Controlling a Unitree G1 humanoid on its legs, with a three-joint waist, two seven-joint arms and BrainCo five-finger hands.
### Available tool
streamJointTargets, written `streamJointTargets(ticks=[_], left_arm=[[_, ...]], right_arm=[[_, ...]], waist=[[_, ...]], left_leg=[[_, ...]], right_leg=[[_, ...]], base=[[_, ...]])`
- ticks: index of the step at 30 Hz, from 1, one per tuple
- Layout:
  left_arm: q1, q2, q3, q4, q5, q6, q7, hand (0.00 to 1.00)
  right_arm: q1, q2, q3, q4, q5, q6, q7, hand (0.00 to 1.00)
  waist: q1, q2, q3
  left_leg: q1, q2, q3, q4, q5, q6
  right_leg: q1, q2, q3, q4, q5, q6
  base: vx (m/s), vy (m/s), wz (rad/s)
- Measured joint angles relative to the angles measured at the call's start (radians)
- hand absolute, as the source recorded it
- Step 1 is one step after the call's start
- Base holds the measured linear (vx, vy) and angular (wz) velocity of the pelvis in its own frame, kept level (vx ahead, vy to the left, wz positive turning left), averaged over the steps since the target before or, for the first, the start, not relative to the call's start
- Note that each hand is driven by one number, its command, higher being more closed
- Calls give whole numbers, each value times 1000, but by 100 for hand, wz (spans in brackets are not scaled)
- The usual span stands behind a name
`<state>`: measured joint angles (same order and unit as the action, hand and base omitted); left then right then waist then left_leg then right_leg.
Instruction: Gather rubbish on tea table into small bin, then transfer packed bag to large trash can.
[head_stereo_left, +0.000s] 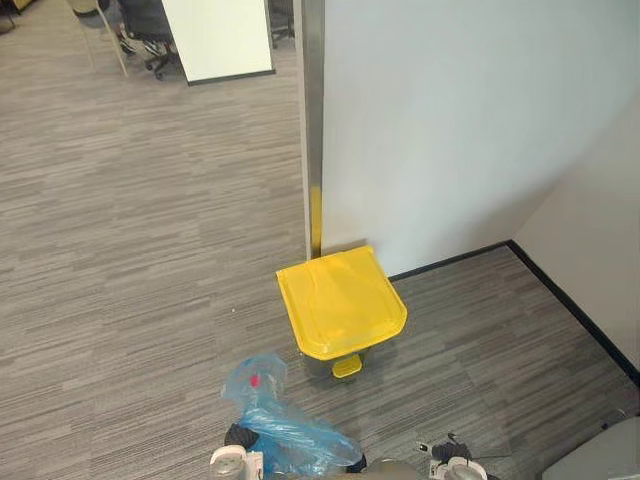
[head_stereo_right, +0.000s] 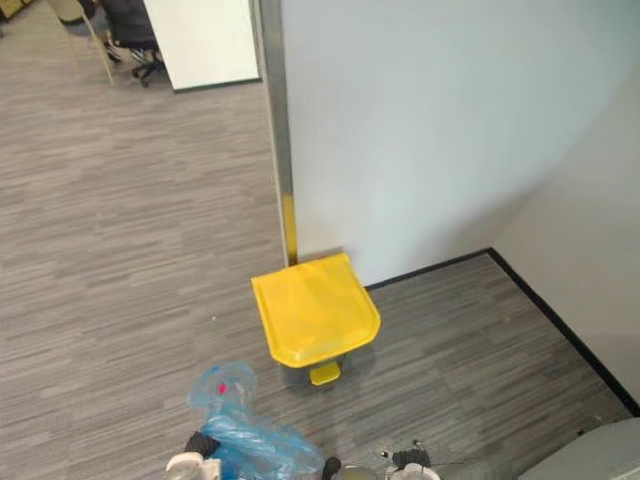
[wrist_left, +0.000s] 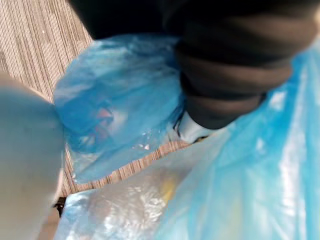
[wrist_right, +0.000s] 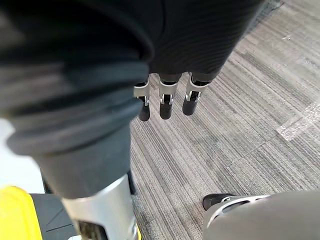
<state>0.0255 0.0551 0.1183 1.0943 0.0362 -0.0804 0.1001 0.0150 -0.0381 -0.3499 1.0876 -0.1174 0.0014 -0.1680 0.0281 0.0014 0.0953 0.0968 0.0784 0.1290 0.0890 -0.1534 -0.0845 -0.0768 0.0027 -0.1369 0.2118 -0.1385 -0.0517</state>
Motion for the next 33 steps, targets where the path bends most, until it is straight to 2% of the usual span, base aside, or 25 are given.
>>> streamJointTargets(ticks=[7, 13, 16, 18, 20, 21, 22, 24, 25, 27, 30, 31, 32, 33], left_arm=[[5, 15, -3, 2, 0, 0, 1, 100], [7, 29, -20, 0, 0, -1, 2, 100], [5, 29, -19, -3, 0, -2, 2, 100], [4, 28, -19, -4, 0, -2, 2, 100], [-5, 27, -17, -6, 1, -1, 2, 100], [-13, 27, -16, -6, 1, -1, 3, 100], [-26, 21, -16, -8, 1, -1, 3, 100], [-28, 20, -17, -8, 1, -1, 5, 100], [-35, 20, -19, -8, 2, -1, 6, 100], [-41, 16, -19, -8, 2, -1, 7, 100], [-43, 4, -18, -36, 7, -2, 9, 100], [-43, -3, -17, -51, 13, -3, 10, 100], [-43, -5, -11, -65, 23, -3, 9, 100], [-55, -21, 28, -69, 32, -4, 10, 100]], right_arm=[[-17, -4, 1, 30, 0, 5, 2, 0], [-28, -5, 2, 30, -1, 7, 3, 0], [-46, -8, 10, 30, -2, 7, 2, 0], [-46, -9, 11, 29, -2, 8, 2, 0], [-56, -8, 15, 20, -1, 8, 0, 0], [-64, -8, 15, 11, 0, 8, 0, 0], [-66, -4, 23, -19, -1, 8, -1, 0], [-60, -3, 47, -58, -2, 8, -2, 0], [-66, 0, 61, -78, -1, 7, -3, 0], [-74, 1, 77, -94, -2, 7, -8, 0], [-84, 2, 77, -93, -11, 8, -13, 0], [-84, 1, 75, -93, -34, 9, -19, 0], [-80, 4, 71, -91, -44, 15, -22, 0], [-93, 1, 47, -89, -46, 23, -22, 0]], waist=[[-2, -3, 4], [-2, -7, 11], [2, 7, 24], [2, 12, 29], [5, 12, 49], [3, 12, 71], [2, 16, 97], [5, 17, 97], [7, 9, 109], [7, -2, 119], [7, -13, 132], [8, -16, 135], [8, -31, 142], [25, -16, 162]], left_leg=[[13, -20, -1, 2, -11, 19], [11, -34, 23, 42, -33, 53], [-7, -33, 31, 78, -70, 65], [-20, -32, 38, 103, -103, 71], [-8, -37, 56, 105, -125, 87], [17, -39, 57, 102, -135, 102], [49, -46, 59, 107, -145, 118], [43, -34, 66, 170, -186, 128], [46, -37, 76, 209, -204, 132], [46, -42, 78, 258, -215, 137], [50, -41, 69, 323, -244, 125], [61, -40, 54, 344, -282, 101], [76, -42, 43, 367, -336, 74], [83, -19, 36, 414, -379, 57]], right_leg=[[29, -6, 29, -52, 13, 20], [41, -17, 75, -82, 35, 37], [30, -14, 119, -97, 57, 50], [-6, -15, 134, -57, 51, 60], [-70, -25, 137, 75, 24, 98], [-106, -35, 118, 180, 15, 120], [-165, -62, 58, 299, -32, 141], [-250, -76, 1, 337, -45, 124], [-309, -84, -23, 294, -28, 133], [-349, -91, -44, 211, 1, 125], [-351, -94, -70, 164, 25, 105], [-329, -96, -71, 165, 28, 99], [-287, -98, -71, 151, 31, 95], [-285, -87, -81, 185, 67, 79]], base=[[83, 65, -10], [25, 66, -22], [-25, 82, -46], [-42, 92, -35], [-75, 115, -27], [-120, 138, -18], [-82, 91, -13], [-69, 128, -14], [-44, 121, -10], [52, 14, 14], [132, -84, 50], [241, -183, 82], [243, -199, 59], [207, -209, 27]])
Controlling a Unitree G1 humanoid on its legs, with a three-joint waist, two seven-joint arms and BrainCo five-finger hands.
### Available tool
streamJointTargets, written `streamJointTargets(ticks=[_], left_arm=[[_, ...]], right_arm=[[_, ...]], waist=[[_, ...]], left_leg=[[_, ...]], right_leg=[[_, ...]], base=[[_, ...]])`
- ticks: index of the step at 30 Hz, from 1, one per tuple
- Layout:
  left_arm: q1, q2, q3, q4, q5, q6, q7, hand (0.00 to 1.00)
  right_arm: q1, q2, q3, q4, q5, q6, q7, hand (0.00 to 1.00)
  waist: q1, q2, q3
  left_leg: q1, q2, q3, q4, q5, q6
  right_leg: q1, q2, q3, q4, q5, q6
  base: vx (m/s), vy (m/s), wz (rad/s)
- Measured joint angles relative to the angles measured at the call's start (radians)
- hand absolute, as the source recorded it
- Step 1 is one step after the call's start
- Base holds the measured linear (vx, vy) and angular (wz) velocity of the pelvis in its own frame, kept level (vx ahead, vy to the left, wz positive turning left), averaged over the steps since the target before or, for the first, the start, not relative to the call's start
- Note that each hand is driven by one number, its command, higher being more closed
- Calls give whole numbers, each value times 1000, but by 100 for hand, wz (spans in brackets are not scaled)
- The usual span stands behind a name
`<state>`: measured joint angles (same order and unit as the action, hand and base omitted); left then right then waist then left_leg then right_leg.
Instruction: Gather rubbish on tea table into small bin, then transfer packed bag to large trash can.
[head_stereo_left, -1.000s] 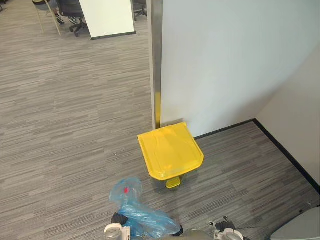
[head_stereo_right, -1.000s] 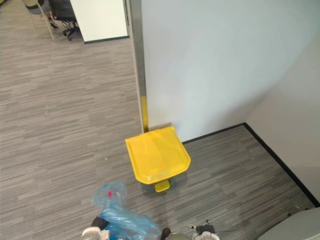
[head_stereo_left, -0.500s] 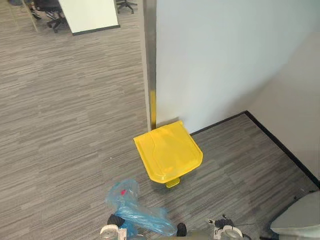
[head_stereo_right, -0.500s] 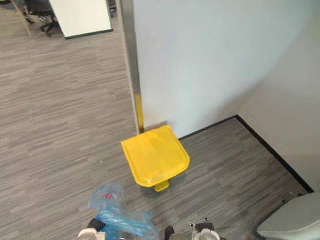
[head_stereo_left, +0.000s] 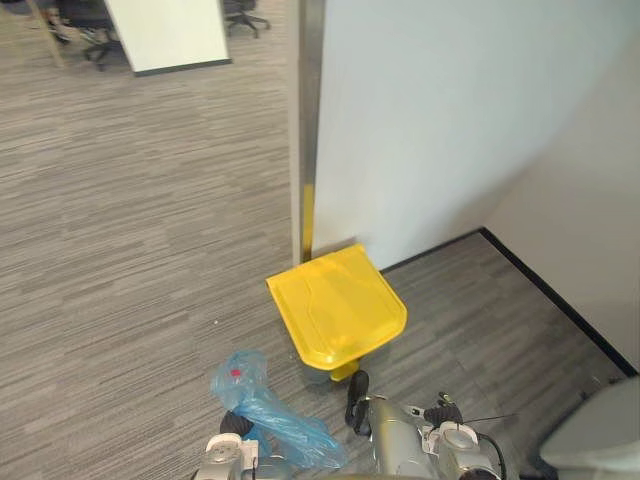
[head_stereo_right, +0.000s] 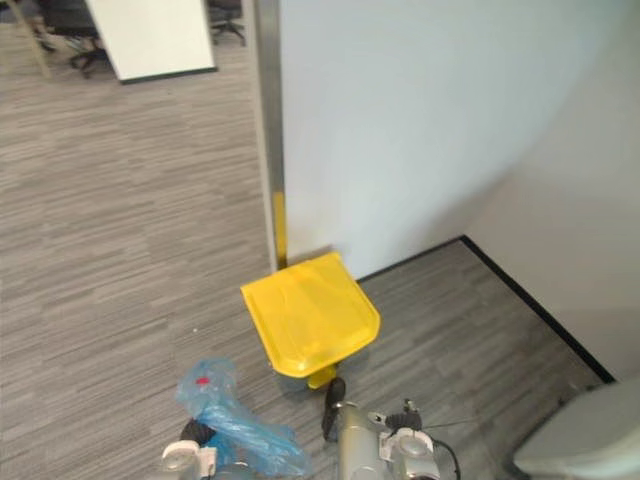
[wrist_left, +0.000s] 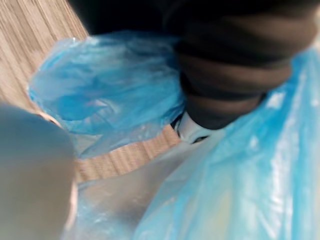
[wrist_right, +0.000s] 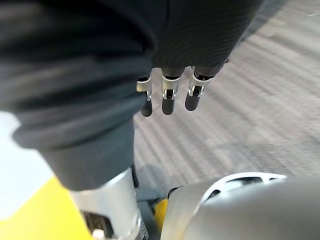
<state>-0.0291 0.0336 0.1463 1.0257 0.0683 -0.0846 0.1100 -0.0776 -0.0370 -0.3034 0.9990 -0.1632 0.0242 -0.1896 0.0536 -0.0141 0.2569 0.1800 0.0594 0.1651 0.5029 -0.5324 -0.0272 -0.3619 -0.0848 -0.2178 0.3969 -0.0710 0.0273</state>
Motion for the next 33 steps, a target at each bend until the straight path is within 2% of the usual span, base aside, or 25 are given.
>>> streamJointTargets(ticks=[1, 2, 4, 6, 7, 8, 11, 14, 18, 21, 26, 30, 33], left_arm=[[1, -19, 36, -1, 8, 1, -1, 100], [2, -20, 43, -1, 9, 1, -3, 100], [0, -20, 64, -1, 12, 1, -12, 100], [-7, -20, 63, 2, 20, 2, -20, 100], [-11, -24, 64, 5, 26, 2, -22, 100], [-20, -32, 64, 6, 29, 2, -23, 100], [-33, -40, 64, 6, 49, 3, -23, 100], [-36, -44, 63, 6, 48, 4, -23, 100], [-36, -46, 63, 6, 46, 4, -23, 100], [-43, -46, 62, 6, 35, 3, -21, 100], [-61, -11, 61, 6, 7, 3, -10, 100], [-86, 18, 63, 5, -15, 0, 18, 100], [-118, 42, 63, 2, -34, -23, 25, 100]], right_arm=[[-11, 5, -10, -1, -14, 3, 2, 0], [-12, 11, -13, -5, -17, 2, 3, 0], [-13, 33, -44, -5, -32, 2, 7, 0], [-10, 41, -46, -2, -33, 3, 13, 0], [-8, 44, -45, 0, -34, 3, 14, 0], [-6, 45, -37, 0, -33, 3, 15, 0], [-6, 48, -28, -1, -32, 3, 15, 0], [-6, 43, -3, -2, -32, 3, 15, 0], [-6, 45, 7, -5, -31, 2, 15, 0], [-21, 38, 76, -8, -23, 1, 16, 0], [-49, 52, 221, -96, 27, -3, 17, 0], [-170, 34, 279, -227, 65, -27, 11, 0], [-299, 4, 281, -290, 105, -55, -10, 0]], waist=[[3, 24, 7], [2, 27, 8], [2, 23, 7], [4, 17, 8], [4, 15, 6], [2, 17, -3], [3, 6, -9], [4, 6, -10], [5, 1, -24], [6, 1, -28], [29, -1, -40], [55, -3, -34], [63, -25, 3]], left_leg=[[-8, 36, -3, 28, -19, -10], [-8, 45, -13, 28, -24, -13], [-6, 66, -30, 31, -32, -27], [-6, 99, -48, 69, -44, -30], [-11, 117, -58, 88, -56, -41], [-46, 149, -76, 109, -74, -56], [-86, 162, -91, 105, -75, -56], [-93, 173, -95, 95, -76, -54], [-112, 174, -97, 73, -57, -91], [-143, 176, -124, 65, -45, -111], [-239, 187, -164, 73, -32, -112], [-278, 204, -188, 74, -21, -115], [-292, 206, -207, 56, -16, -108]], right_leg=[[-3, 19, -22, 21, -14, 3], [-3, 23, -34, 28, -14, 2], [-2, 29, -65, 52, -15, 1], [16, 29, -106, 75, 3, -29], [20, 32, -127, 86, 14, -45], [10, 37, -165, 87, 14, -45], [-5, 38, -190, 67, 23, -59], [-10, 43, -198, 61, 26, -65], [-35, 44, -203, 58, 27, -67], [-51, 40, -221, 51, 28, -68], [-112, 35, -262, 49, 34, -76], [-131, 50, -284, 30, 39, -84], [-136, 52, -297, 8, 42, -88]], base=[[137, -169, 3], [128, -178, 18], [105, -168, 31], [66, -179, 39], [41, -210, 53], [27, -166, 41], [-8, -114, 33], [-36, -68, 5], [-24, -24, 0], [-40, -31, 17], [-20, -64, 19], [-5, -89, 10], [-53, -94, 15]])
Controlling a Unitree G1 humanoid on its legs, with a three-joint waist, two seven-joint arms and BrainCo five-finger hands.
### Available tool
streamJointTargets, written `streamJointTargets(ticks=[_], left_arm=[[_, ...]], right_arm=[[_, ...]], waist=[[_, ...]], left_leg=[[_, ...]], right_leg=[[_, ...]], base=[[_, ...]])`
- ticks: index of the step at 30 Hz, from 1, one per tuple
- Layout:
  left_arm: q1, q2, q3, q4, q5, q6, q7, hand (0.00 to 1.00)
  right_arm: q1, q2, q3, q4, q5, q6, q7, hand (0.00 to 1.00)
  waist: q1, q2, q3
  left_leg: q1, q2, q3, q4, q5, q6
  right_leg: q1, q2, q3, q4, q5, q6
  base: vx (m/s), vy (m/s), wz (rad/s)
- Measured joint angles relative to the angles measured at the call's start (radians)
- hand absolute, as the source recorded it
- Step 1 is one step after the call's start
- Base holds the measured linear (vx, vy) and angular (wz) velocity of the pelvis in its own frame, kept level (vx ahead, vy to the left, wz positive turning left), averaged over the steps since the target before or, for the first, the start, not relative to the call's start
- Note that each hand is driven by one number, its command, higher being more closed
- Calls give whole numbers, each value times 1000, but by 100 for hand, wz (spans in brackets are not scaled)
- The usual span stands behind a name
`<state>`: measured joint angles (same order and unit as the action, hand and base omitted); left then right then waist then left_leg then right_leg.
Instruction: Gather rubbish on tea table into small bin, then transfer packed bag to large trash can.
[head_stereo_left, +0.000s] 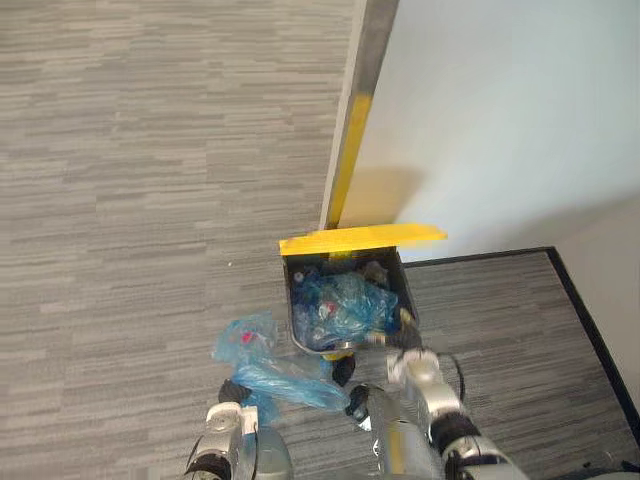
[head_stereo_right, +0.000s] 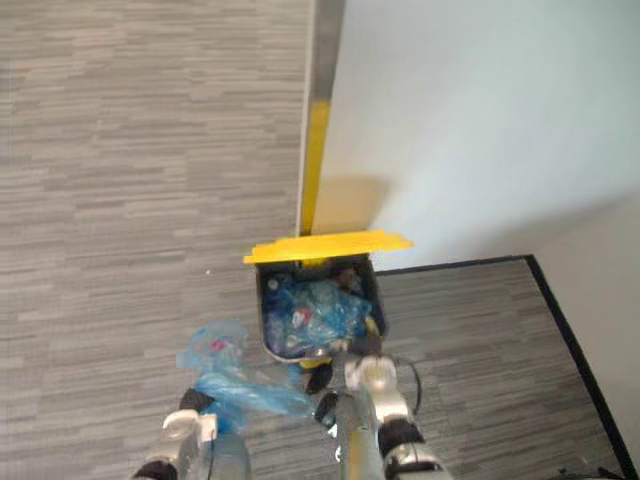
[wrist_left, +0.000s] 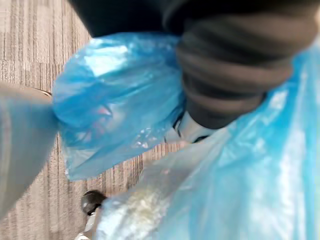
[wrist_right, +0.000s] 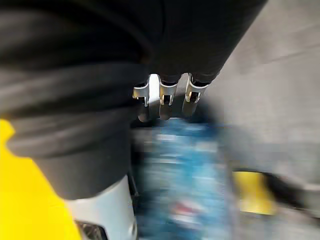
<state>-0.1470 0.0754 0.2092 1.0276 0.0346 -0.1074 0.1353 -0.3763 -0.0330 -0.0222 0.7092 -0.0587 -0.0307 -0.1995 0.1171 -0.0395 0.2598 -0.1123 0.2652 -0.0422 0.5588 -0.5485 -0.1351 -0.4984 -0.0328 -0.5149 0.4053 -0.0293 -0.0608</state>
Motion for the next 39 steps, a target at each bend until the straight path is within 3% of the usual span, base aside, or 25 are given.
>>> streamJointTargets(ticks=[5, 11, 13, 15, 16, 17, 18, 19, 20, 21, 22, 23, 24, 25, 26, 27, 28, 29, 31, 39], left_arm=[[-35, 45, -7, -1, -29, -13, 20, 100], [-46, 64, -55, -26, -39, -26, 21, 100], [-58, 80, -79, -33, -40, -40, 20, 100], [-58, 95, -94, -41, -44, -43, 21, 100], [-59, 103, -117, -47, -52, -44, 21, 100], [-61, 103, -125, -49, -59, -47, 19, 100], [-59, 107, -129, -55, -68, -50, 22, 100], [-58, 108, -134, -67, -78, -53, 30, 100], [-59, 109, -146, -75, -79, -54, 37, 100], [-60, 108, -160, -83, -80, -54, 37, 100], [-59, 105, -164, -94, -83, -54, 38, 100], [-55, 116, -170, -108, -91, -57, 38, 100], [-55, 118, -170, -110, -107, -57, 40, 100], [-56, 127, -178, -118, -123, -60, 40, 100], [-60, 135, -201, -140, -143, -62, 40, 100], [-63, 136, -207, -151, -150, -62, 39, 100], [-63, 140, -212, -162, -156, -64, 39, 100], [-65, 144, -224, -186, -167, -64, 42, 100], [-67, 156, -259, -260, -192, -66, 41, 100], [-114, 192, -393, -653, -292, -107, 39, 100]], right_arm=[[-144, -76, -1, -25, 40, -6, -21, 0], [-330, -177, 8, -20, 89, -7, -40, 0], [-383, -212, 8, -14, 115, -10, -48, 0], [-431, -226, 9, 10, 148, -14, -54, 0], [-454, -235, 9, 23, 154, -15, -55, 0], [-465, -249, 14, 32, 168, -16, -56, 0], [-473, -264, 26, 59, 181, -21, -57, 0], [-494, -271, 29, 78, 188, -21, -56, 0], [-518, -272, 29, 94, 188, -22, -56, 0], [-542, -272, 30, 99, 190, -21, -56, 0], [-560, -273, 36, 100, 193, -21, -56, 0], [-569, -273, 38, 110, 198, -23, -57, 0], [-580, -275, 38, 140, 199, -23, -56, 0], [-588, -285, 37, 161, 210, -23, -57, 0], [-619, -289, 37, 173, 216, -23, -57, 0], [-634, -291, 37, 175, 217, -23, -58, 0], [-633, -293, 38, 183, 217, -24, -59, 0], [-645, -294, 39, 207, 216, -26, -57, 0], [-670, -295, 38, 253, 217, -26, -57, 0], [-678, -321, 78, 290, 217, -9, -59, 0]], waist=[[17, -35, 39], [19, -43, 73], [19, -65, 95], [19, -79, 109], [25, -70, 120], [20, -67, 131], [5, -82, 139], [20, -87, 141], [25, -94, 144], [24, -99, 150], [31, -86, 166], [28, -104, 200], [25, -104, 210], [28, -106, 208], [42, -91, 221], [43, -82, 233], [17, -90, 242], [19, -87, 248], [41, -86, 250], [34, -83, 252]], left_leg=[[-61, 3, -54, -56, 33, 5], [-69, 7, -54, -80, 54, 36], [-78, 4, -59, -97, 61, 35], [-85, -1, -90, -119, 63, 38], [-84, 13, -118, -142, 69, 38], [-82, 12, -119, -147, 88, -6], [-80, 2, -138, -149, 111, -51], [-112, -15, -139, -108, 108, -55], [-145, -51, -129, -59, 104, -46], [-182, -111, -125, -14, 103, -16], [-182, -129, -110, -26, 110, 23], [-150, -137, -91, -28, 97, 11], [-151, -137, -93, -17, 95, 4], [-168, -133, -109, -16, 96, 9], [-188, -106, -131, -38, 108, 29], [-184, -92, -121, -48, 115, 18], [-185, -114, -128, -50, 133, 0], [-190, -111, -142, -51, 145, -20], [-202, -112, -157, -70, 160, -1], [-206, -128, -147, -86, 191, -21]], right_leg=[[-44, 25, -13, -56, 4, 6], [-43, 51, -12, -106, 4, 6], [-42, 56, -6, -137, 7, 11], [-31, 75, -3, -188, 4, 40], [-37, 85, 5, -172, -27, 86], [-73, 83, 95, -74, 51, -8], [-61, 86, 149, -77, 61, -81], [-59, 87, 132, -123, 58, -82], [-57, 87, 131, -169, 65, -71], [-51, 89, 131, -223, 57, -29], [-57, 92, 130, -194, 40, -2], [-47, 72, 170, -148, 101, -21], [-31, 74, 154, -162, 103, -48], [-21, 90, 147, -210, 94, -33], [-29, 103, 136, -209, 33, 54], [-65, 98, 162, -108, 30, -9], [-60, 60, 272, -30, 48, -61], [-45, 80, 263, -83, 59, -57], [-35, 85, 241, -149, 91, -28], [13, 74, 242, -239, 159, 13]], base=[[-44, -127, 15], [-14, -67, -5], [-61, -42, 13], [-57, -62, 12], [-53, -78, 26], [-41, -66, 64], [-11, -33, 58], [-4, -26, 40], [-36, -29, -3], [-81, -27, -16], [-93, 17, -9], [-62, 27, 1], [-58, 31, 16], [-81, -19, 0], [-102, -45, -14], [-84, -65, 17], [-46, -123, 40], [-30, -141, 40], [-44, -98, -4], [-32, 62, 1]])
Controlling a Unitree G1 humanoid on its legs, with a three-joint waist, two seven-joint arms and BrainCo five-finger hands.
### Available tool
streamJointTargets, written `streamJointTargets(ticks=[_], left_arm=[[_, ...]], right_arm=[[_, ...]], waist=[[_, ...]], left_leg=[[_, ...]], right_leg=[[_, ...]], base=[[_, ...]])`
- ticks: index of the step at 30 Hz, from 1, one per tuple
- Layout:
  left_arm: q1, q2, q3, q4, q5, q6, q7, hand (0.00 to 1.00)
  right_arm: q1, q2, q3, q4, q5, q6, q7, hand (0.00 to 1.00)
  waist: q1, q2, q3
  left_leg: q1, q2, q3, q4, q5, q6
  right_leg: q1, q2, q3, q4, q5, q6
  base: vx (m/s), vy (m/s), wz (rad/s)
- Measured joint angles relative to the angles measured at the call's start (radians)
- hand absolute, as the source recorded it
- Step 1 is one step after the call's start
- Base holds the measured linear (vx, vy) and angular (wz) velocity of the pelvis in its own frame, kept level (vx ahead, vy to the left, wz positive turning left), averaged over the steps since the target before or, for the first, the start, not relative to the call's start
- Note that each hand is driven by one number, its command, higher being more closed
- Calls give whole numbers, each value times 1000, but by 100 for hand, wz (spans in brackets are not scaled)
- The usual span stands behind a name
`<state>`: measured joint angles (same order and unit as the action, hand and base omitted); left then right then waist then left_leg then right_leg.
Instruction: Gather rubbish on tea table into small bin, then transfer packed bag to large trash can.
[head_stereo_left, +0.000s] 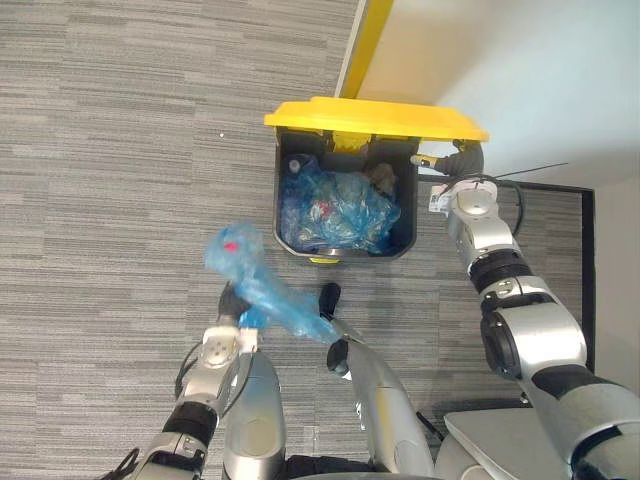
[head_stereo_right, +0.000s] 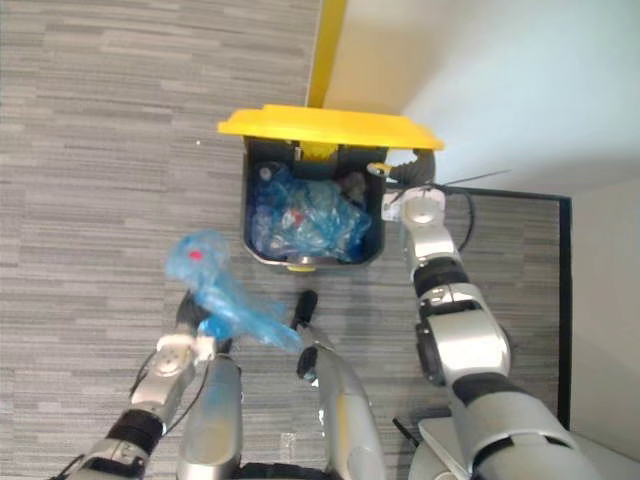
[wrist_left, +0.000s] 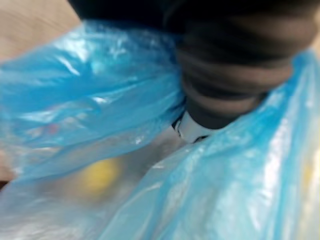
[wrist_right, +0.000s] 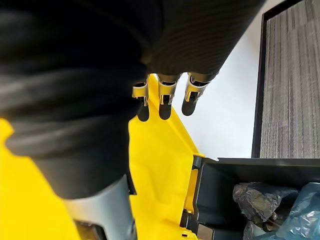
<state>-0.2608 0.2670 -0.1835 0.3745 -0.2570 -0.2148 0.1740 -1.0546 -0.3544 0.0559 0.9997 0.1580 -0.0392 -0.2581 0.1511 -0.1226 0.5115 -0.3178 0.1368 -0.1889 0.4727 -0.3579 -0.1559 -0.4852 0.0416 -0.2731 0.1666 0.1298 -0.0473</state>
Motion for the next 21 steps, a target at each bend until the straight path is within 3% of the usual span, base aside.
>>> streamJointTargets(ticks=[4, 7, 14, 21], left_arm=[[-12, 15, -5, -138, -43, -42, -1, 100], [-7, 26, -11, -205, -51, -44, 0, 100], [-27, 25, -50, -326, -50, -46, 18, 100], [-153, 26, -114, -326, -38, -44, 42, 100]], right_arm=[[-26, -11, 16, 0, 0, 0, -1, 0], [-48, -12, 43, 0, -1, -1, 1, 0], [-57, -13, 78, 0, -2, -4, 5, 0], [-67, -12, 106, 0, -3, -3, 4, 0]], waist=[[-8, 0, 0], [-8, 0, 0], [-7, 0, 0], [-12, 0, 0]], left_leg=[[-12, -10, 0, 1, 6, -3], [-9, -10, 8, 2, 11, -13], [22, -22, 19, 7, 9, -9], [-5, -29, 15, 43, -1, 8]], right_leg=[[-1, -8, -1, -18, 19, -19], [0, -8, 2, -19, 38, -47], [24, -15, 18, -18, 41, -51], [27, -22, 16, -21, 42, -43]], base=[[17, 79, 3], [87, 95, -6], [51, 104, -1], [-18, 82, 4]])
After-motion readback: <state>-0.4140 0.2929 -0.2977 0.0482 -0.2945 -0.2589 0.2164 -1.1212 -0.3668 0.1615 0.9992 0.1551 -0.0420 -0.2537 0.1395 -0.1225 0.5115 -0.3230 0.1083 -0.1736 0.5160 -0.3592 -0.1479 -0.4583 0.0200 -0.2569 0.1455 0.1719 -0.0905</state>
